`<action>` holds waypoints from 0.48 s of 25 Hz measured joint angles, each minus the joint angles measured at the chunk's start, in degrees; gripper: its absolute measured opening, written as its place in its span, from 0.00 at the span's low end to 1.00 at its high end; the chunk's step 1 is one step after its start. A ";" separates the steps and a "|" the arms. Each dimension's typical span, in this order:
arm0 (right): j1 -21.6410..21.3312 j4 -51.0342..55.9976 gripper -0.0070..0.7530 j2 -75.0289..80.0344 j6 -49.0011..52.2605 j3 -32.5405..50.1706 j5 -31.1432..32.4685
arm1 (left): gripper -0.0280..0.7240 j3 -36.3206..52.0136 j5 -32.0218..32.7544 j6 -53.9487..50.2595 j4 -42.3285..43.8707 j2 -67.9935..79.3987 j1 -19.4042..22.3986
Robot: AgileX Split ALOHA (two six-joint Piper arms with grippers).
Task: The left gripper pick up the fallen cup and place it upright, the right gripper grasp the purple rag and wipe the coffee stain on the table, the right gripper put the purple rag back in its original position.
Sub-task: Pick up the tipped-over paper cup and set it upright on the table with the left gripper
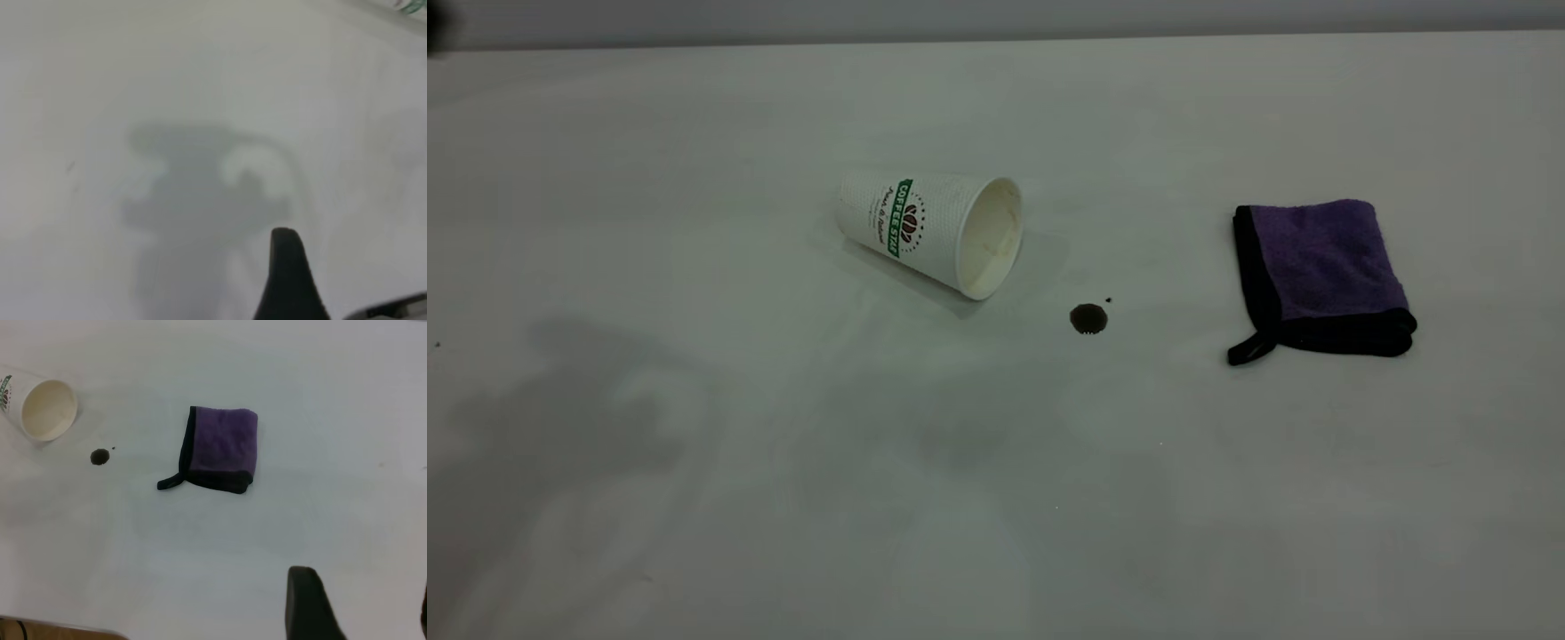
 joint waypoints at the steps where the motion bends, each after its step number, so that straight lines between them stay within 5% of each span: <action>1: 0.00 0.00 0.59 0.00 0.00 0.00 0.00 | 0.80 -1.67 -0.70 -1.89 1.21 3.19 -2.04; 12: 0.00 0.00 0.59 0.00 0.00 0.00 0.00 | 0.80 -23.65 -2.01 -25.87 22.40 32.75 -21.30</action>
